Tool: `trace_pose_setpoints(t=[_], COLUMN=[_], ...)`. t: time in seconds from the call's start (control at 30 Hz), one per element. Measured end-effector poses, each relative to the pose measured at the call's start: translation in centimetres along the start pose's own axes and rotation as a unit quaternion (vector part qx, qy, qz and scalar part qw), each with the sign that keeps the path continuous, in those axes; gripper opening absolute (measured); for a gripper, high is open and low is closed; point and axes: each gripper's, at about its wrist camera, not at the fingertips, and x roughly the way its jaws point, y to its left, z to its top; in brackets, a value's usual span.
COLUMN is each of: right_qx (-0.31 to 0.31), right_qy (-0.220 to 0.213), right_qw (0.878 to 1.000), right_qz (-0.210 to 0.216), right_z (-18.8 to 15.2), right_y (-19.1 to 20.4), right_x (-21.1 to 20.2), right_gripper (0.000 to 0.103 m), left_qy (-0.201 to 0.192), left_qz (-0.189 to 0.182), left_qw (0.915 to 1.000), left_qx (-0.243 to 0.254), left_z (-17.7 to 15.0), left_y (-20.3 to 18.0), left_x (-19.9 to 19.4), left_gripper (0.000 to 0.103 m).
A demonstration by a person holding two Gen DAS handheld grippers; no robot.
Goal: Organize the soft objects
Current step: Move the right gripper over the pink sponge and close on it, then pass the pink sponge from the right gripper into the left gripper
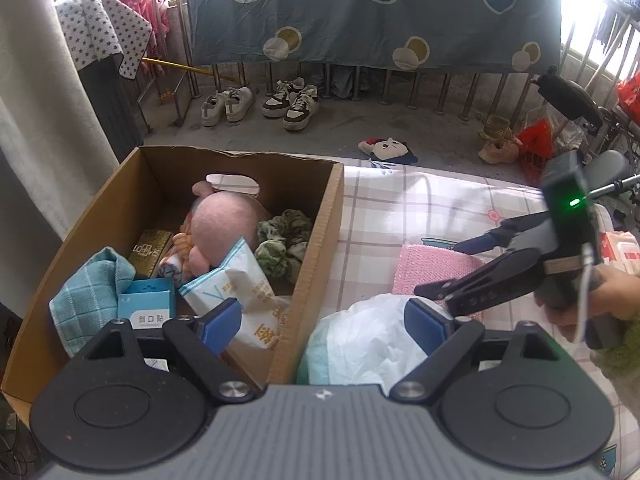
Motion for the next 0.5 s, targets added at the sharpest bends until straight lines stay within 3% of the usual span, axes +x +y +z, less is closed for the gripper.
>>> trace_pose_setpoints(t=[0.23, 0.5], right_qx=[0.004, 0.033], right_qy=[0.028, 0.038], right_qw=[1.0, 0.998], right_qz=[-0.003, -0.033], right_z=[0.1, -4.1], right_y=[0.3, -0.2], right_x=[1.3, -2.4], right_gripper=[0.084, 0.081], left_qy=[-0.014, -0.037], left_qz=[-0.015, -0.035], left_qw=[0.9997, 0.9983], left_qx=[-0.014, -0.029], left_z=[-0.7, -3.3], left_y=[0.5, 0.6], left_x=[-2.1, -6.2], left_gripper=[0.09, 0.09])
